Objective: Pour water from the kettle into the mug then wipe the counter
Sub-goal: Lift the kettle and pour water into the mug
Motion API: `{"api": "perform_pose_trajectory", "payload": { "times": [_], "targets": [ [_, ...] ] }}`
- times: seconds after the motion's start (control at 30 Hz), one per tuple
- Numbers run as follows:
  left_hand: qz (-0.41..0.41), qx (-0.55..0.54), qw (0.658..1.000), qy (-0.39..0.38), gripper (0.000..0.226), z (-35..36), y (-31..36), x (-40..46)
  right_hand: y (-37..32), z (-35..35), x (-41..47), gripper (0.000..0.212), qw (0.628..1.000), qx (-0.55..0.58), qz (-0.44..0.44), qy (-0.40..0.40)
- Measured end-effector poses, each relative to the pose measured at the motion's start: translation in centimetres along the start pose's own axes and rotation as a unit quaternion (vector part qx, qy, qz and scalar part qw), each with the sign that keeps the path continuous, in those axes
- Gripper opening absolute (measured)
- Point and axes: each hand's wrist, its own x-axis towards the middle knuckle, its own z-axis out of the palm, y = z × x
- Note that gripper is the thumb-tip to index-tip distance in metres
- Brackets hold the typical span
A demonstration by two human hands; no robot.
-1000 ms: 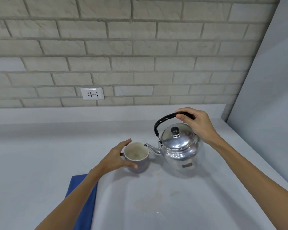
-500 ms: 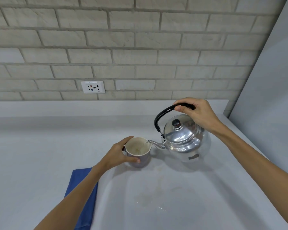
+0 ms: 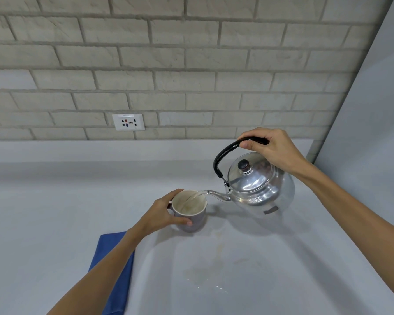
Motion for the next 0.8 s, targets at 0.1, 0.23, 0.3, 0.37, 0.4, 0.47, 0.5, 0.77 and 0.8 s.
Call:
{"api": "perform_pose_trajectory", "payload": {
  "times": [0.1, 0.23, 0.3, 0.37, 0.4, 0.47, 0.5, 0.77, 0.8],
  "targets": [
    [0.002, -0.001, 1.000, -0.001, 0.076, -0.02, 0.06, -0.01, -0.20, -0.12, 0.10, 0.014, 1.000, -0.012, -0.003, 0.000],
    [0.004, -0.004, 1.000, -0.002, 0.077, 0.01, 0.03, -0.03, -0.40, -0.20, 0.14, 0.016, 1.000, -0.016, -0.002, -0.001],
    [0.006, -0.004, 1.000, -0.002, 0.077, 0.02, 0.05, -0.01, -0.46, -0.13, 0.16, 0.015, 1.000, -0.017, -0.001, -0.001],
    [0.007, -0.004, 1.000, -0.003, 0.076, 0.00, 0.12, 0.01, -0.49, -0.07, 0.19, 0.014, 1.000, -0.017, -0.001, -0.001],
    [0.008, -0.003, 1.000, -0.003, 0.076, -0.01, 0.14, 0.01, -0.50, -0.06, 0.21, 0.014, 1.000, -0.019, -0.001, -0.001],
    [0.008, -0.002, 1.000, -0.002, 0.076, -0.01, 0.14, -0.03, -0.52, -0.06, 0.24, 0.013, 1.000, -0.024, -0.001, -0.002],
    [0.007, -0.003, 1.000, -0.003, 0.076, -0.02, 0.10, -0.04, -0.55, -0.07, 0.27, 0.013, 1.000, -0.026, -0.001, -0.003],
    [0.000, -0.005, 1.000, -0.005, 0.076, -0.04, 0.04, -0.03, -0.82, -0.15, 0.50, 0.013, 0.999, -0.044, -0.003, -0.013],
    [0.001, -0.005, 1.000, -0.005, 0.076, -0.05, 0.04, -0.04, -0.88, -0.18, 0.50, 0.014, 0.999, -0.046, -0.003, -0.013]
  ]
}}
